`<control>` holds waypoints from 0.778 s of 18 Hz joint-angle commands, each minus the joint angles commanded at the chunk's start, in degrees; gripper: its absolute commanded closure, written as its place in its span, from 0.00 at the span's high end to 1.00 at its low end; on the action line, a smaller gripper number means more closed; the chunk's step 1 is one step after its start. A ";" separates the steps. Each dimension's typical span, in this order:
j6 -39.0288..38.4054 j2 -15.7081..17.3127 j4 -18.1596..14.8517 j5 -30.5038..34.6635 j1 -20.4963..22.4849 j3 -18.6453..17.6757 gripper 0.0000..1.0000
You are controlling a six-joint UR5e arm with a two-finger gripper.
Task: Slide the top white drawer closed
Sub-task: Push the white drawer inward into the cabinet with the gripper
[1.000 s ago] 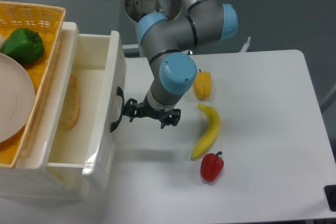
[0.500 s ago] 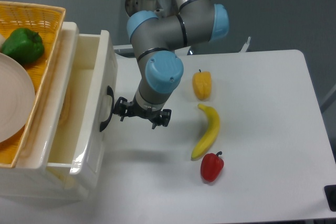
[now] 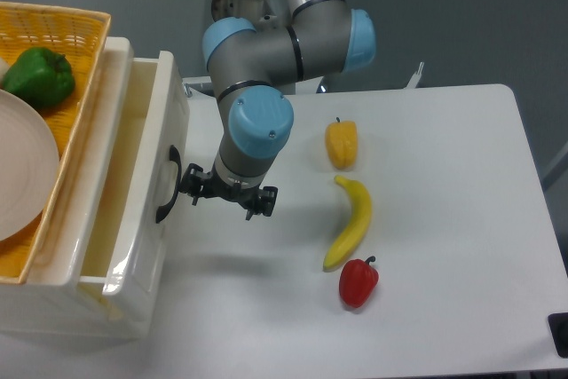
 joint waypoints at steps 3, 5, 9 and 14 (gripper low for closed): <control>0.09 -0.09 0.09 0.00 -0.53 0.09 1.00; 0.17 -0.09 0.09 0.00 -0.79 0.18 1.00; 0.18 -0.18 0.09 0.00 -1.06 0.09 1.00; 0.18 -0.18 0.09 0.00 -1.50 0.18 1.00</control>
